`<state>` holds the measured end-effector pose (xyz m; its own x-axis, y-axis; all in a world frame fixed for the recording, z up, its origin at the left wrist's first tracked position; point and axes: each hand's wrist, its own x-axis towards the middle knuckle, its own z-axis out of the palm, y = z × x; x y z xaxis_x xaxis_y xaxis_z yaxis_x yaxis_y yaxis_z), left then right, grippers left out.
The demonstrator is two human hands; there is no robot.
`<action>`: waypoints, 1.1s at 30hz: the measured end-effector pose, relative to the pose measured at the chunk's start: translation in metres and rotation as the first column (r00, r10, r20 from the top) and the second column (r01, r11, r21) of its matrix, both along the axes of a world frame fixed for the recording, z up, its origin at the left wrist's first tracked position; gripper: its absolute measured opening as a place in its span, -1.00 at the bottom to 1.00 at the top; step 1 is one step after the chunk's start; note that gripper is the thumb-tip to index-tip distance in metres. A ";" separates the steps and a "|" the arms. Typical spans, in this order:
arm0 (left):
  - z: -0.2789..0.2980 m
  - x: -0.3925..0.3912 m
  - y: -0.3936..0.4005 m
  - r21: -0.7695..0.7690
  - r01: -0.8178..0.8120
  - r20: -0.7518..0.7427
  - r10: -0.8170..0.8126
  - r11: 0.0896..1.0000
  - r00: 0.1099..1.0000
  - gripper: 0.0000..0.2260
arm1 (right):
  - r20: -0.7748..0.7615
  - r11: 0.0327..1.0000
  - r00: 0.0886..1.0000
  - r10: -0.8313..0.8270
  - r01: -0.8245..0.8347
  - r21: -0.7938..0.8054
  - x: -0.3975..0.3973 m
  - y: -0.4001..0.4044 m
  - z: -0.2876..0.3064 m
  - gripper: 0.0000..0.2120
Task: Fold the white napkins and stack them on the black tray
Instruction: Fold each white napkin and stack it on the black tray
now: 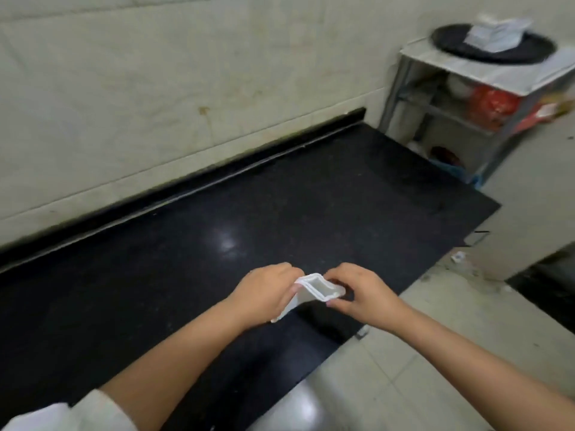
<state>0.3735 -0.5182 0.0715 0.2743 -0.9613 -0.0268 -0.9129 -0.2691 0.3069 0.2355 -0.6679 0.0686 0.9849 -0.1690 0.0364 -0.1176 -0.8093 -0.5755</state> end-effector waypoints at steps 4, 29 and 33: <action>0.015 -0.058 -0.114 0.032 0.139 0.008 -0.139 0.990 0.990 -0.51 | 0.050 0.988 0.989 -0.136 0.139 -0.061 -0.084 -0.102 0.001 -0.70; 0.194 -0.034 -0.729 -0.539 0.073 0.070 -0.042 0.839 0.997 -0.78 | 0.296 0.896 0.866 -0.403 0.439 -0.066 -0.060 -0.717 0.224 -0.73; 0.217 -0.014 -0.790 -0.451 0.013 0.127 0.049 0.892 0.991 -0.71 | 0.270 0.900 0.861 -0.430 0.431 0.058 -0.018 -0.787 0.243 -0.71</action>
